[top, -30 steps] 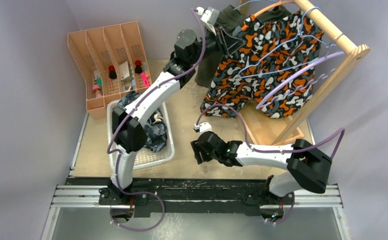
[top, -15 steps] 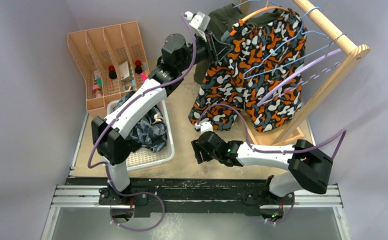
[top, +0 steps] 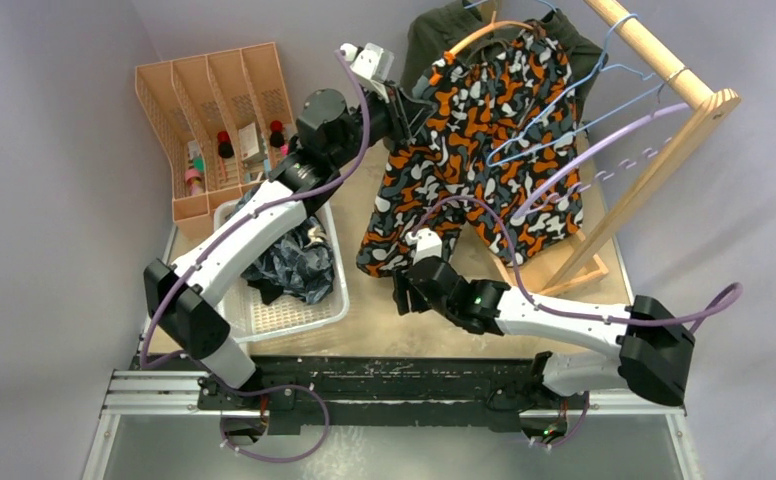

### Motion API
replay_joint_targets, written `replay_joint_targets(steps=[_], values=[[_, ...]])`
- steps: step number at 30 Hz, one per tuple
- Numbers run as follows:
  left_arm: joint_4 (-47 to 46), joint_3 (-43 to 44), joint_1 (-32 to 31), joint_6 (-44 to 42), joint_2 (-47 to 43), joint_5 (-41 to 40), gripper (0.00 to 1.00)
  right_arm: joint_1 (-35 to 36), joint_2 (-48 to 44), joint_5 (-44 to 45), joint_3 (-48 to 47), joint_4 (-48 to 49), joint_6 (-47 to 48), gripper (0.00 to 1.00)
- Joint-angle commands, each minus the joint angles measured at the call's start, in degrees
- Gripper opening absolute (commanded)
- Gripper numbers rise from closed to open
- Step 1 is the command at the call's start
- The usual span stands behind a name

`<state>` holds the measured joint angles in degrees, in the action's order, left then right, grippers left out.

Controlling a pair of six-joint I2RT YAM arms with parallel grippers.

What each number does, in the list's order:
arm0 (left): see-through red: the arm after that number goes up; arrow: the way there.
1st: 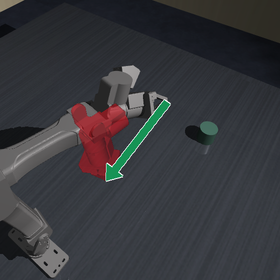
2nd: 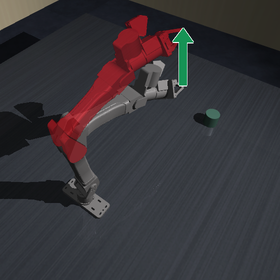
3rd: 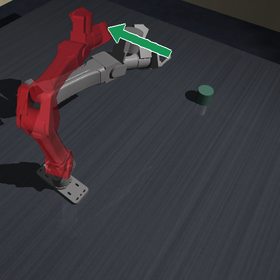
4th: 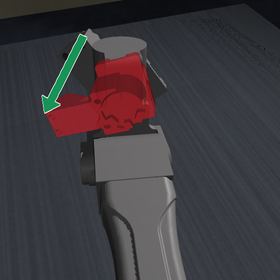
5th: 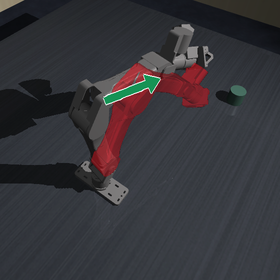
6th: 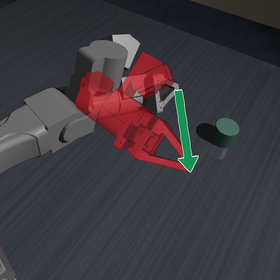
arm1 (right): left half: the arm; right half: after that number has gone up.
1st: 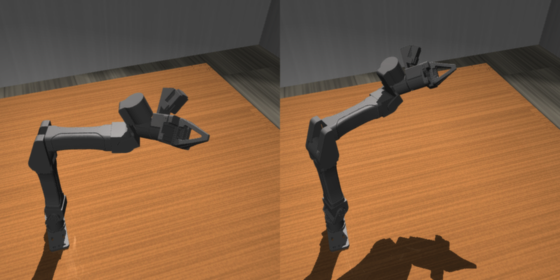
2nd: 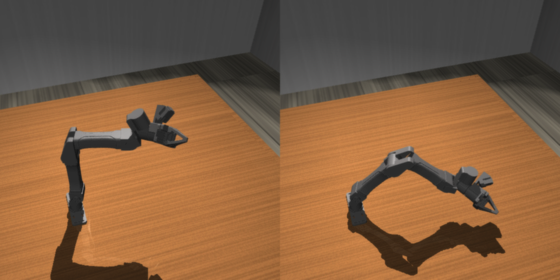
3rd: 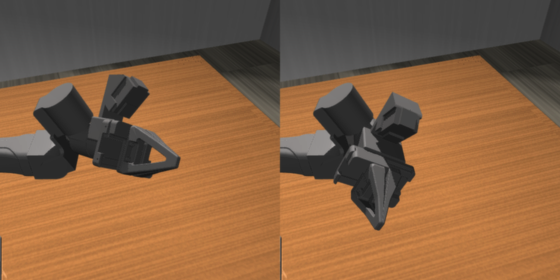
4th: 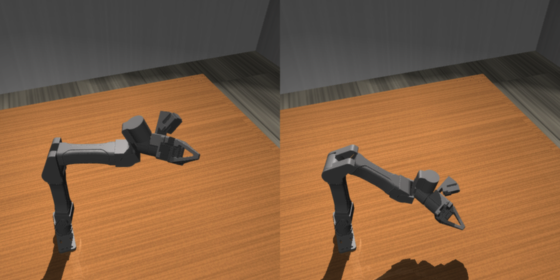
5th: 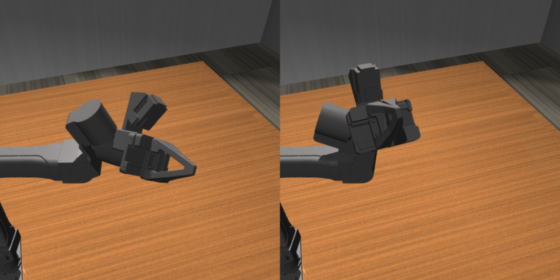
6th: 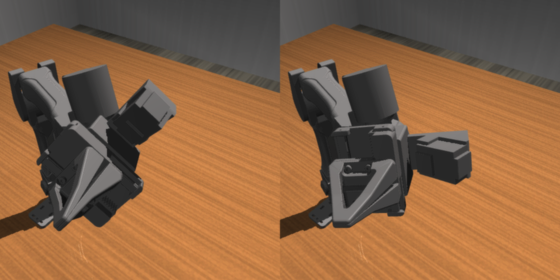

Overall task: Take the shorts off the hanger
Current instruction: Pick up the hanger from the clothes rod.

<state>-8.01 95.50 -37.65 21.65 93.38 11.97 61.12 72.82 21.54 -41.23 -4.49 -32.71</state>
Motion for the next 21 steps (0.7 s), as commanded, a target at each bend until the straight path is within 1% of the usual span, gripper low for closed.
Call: replay_joint_targets(steps=[1, 5, 9, 14, 16, 18, 21], values=[[-8.72, -0.89, 0.01, -0.97, -5.72, -3.19, 0.0, 0.2, -3.05, 3.66, -2.17, -0.52, -1.41, 0.66], [-9.24, -2.08, 0.05, -0.09, -8.35, -2.25, 0.0, 0.19, -4.24, 5.42, -3.14, -2.36, -2.02, 0.66], [-12.71, -5.34, 0.08, 1.44, -10.99, -3.38, 0.0, 0.22, -5.69, 6.71, -3.1, -2.8, -2.21, 0.66], [-12.78, -6.12, 0.08, 2.27, -13.09, -4.69, 0.0, 0.22, -7.55, 8.24, -3.27, -4.35, -2.97, 0.66], [-11.73, -6.59, 0.04, 1.64, -14.51, -5.54, 0.0, 0.15, -8.36, 8.4, -3.54, -4.68, -3.12, 0.66], [-8.5, -7.48, 0.01, 0.39, -16.31, -7.17, 0.0, 0.22, -9.18, 8.25, -4.46, -5.26, -3.22, 0.66], [-6.02, -11.49, 0.03, -1.55, -20.09, -11.48, 0.0, 0.22, -10.07, 7.51, -6.35, -5.39, -2.18, 0.66]])
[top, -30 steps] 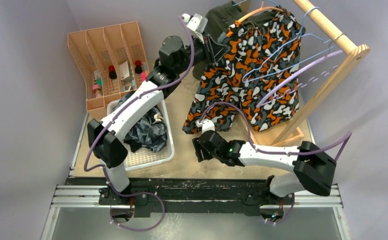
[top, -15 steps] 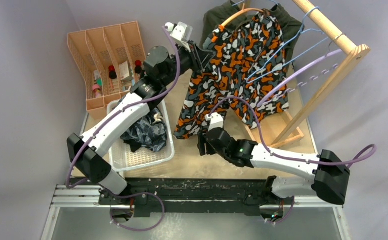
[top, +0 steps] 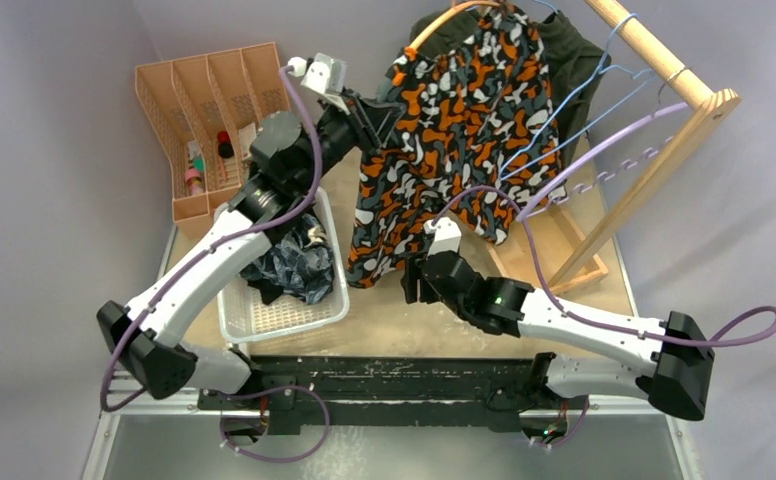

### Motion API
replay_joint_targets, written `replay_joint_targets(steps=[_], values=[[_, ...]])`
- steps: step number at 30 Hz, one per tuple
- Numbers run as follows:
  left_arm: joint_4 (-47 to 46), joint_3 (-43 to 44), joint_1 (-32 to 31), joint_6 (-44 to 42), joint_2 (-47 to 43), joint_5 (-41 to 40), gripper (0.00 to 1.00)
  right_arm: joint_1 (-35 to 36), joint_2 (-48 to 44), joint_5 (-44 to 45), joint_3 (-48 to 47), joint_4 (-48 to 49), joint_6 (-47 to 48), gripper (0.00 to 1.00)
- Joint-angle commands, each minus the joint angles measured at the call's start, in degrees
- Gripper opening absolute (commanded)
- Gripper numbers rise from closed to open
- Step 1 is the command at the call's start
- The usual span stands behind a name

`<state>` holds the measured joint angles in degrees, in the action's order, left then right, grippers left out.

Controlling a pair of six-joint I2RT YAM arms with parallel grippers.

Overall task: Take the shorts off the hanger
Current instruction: Pick up the hanger from the clothes rod.

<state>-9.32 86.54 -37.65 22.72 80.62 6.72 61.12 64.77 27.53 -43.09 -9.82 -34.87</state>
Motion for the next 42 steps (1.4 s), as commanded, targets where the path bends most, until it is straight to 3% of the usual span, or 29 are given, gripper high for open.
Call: replay_joint_targets(steps=[1, 17, 26, 36, 42], values=[[-3.76, -3.8, 0.03, -3.32, -8.53, -7.21, 0.0, 0.21, -2.16, 1.25, -5.33, -0.22, 0.37, 0.65], [0.72, -19.71, -0.04, -1.87, -23.62, -11.56, 0.0, 0.2, -5.26, -2.69, -24.73, -0.23, 3.66, 0.61], [2.15, -28.85, 0.03, 0.99, -31.1, -12.53, 0.0, 0.22, 8.16, 3.12, -46.71, -7.81, 9.44, 0.59], [5.62, -33.1, 0.01, 0.09, -34.23, -11.66, 0.0, 0.23, 10.47, -0.05, -45.5, -2.76, 9.9, 0.6], [5.64, -36.91, 0.03, 0.74, -36.22, -9.29, 0.0, 0.27, 18.07, 1.81, -55.04, -15.2, 7.16, 0.63]])
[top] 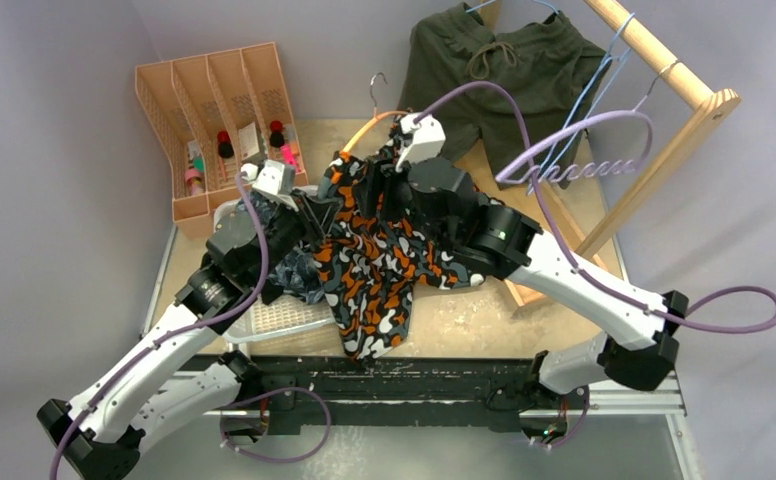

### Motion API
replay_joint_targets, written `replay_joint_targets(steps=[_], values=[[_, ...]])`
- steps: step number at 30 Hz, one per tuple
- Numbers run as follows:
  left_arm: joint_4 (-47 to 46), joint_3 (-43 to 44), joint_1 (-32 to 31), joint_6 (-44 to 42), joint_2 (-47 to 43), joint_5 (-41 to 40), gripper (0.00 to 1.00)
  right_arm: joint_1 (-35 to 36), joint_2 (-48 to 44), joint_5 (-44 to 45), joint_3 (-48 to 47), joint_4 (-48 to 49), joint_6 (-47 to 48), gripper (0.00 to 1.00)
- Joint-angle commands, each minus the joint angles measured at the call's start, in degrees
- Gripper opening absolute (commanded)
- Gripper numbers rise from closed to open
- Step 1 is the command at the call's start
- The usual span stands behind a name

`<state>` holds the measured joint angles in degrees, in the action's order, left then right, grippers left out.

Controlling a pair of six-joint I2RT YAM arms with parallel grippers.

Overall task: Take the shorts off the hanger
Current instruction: Pick up the hanger from the clothes rod.

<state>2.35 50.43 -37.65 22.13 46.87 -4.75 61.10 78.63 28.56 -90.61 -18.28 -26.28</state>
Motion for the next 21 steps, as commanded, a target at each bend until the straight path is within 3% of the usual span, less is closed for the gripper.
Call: replay_joint_targets(steps=[1, 13, 17, 21], values=[[-6.11, -1.12, -0.03, 1.56, -2.44, 2.99, 0.0, 0.25, 5.63, 2.3, -9.25, -8.6, -1.92, 0.63], [-3.48, -3.6, -0.02, 1.71, -4.61, 3.96, 0.0, -2.83, 12.57, 4.24, -19.43, -11.47, -9.61, 0.6], [-3.97, -5.15, -0.02, 2.34, -5.43, 3.8, 0.0, -2.82, 10.33, 1.81, -15.03, -5.37, -10.04, 0.61], [-5.3, -6.38, 0.03, 3.08, -6.29, 2.75, 0.0, -2.48, 12.77, 8.1, -17.29, -8.34, -10.89, 0.6]])
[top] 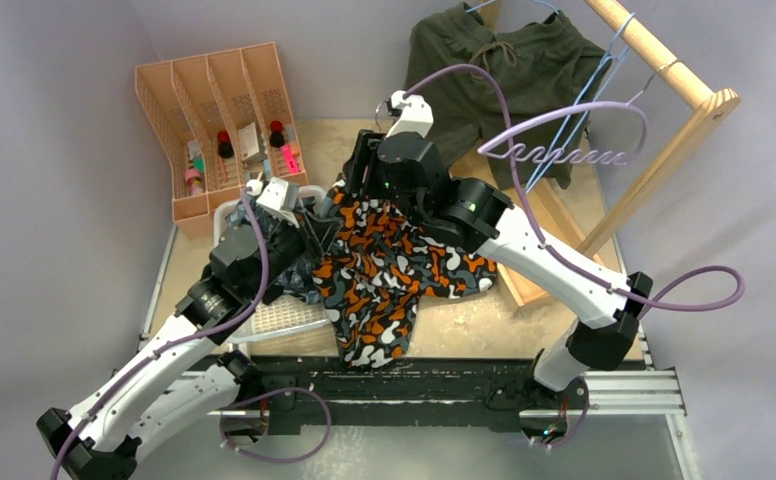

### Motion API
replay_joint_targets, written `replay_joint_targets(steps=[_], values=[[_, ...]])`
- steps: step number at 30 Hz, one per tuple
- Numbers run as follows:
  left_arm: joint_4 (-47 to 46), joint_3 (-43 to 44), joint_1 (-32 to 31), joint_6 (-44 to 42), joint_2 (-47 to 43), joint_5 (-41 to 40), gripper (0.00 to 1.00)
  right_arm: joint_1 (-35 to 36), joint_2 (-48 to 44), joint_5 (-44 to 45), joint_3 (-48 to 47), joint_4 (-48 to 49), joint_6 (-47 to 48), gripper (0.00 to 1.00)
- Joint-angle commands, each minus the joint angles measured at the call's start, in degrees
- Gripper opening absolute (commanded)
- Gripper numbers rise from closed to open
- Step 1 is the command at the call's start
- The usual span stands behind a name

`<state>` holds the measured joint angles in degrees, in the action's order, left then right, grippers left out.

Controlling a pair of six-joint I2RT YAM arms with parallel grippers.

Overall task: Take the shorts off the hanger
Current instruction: Pick up the hanger from the clothes rod.

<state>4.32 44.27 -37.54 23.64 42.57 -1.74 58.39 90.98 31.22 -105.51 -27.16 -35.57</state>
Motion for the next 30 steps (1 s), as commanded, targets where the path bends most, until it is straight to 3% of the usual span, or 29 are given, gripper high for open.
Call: replay_joint_targets(steps=[1, 6, 10, 19, 25, 30], values=[[-7.41, -0.25, -0.14, 1.62, -1.93, -0.24, 0.0, 0.23, 1.38, 6.19, -3.7, -1.57, -1.48, 0.61], [-8.3, 0.01, -0.12, 1.6, -1.14, 0.55, 0.0, 0.23, 6.17, 10.67, -10.38, -9.25, -0.73, 0.62], [-8.79, 0.19, -0.11, 1.82, -0.75, 0.26, 0.0, 1.08, 7.28, 11.57, -9.54, -8.44, -2.36, 0.62], [-8.44, 0.28, -0.08, 1.68, -0.35, -0.15, 0.0, 1.9, -5.46, -6.65, 12.57, 14.36, 2.26, 0.62], [-8.04, 0.0, -0.15, 1.65, -0.96, -2.26, 0.0, 2.78, -5.73, -11.6, 14.39, 11.83, 1.01, 0.62], [-7.46, -1.03, -0.13, 1.85, -2.16, -3.75, 0.0, 5.24, -5.04, -19.5, 16.17, 15.63, 4.1, 0.62]])
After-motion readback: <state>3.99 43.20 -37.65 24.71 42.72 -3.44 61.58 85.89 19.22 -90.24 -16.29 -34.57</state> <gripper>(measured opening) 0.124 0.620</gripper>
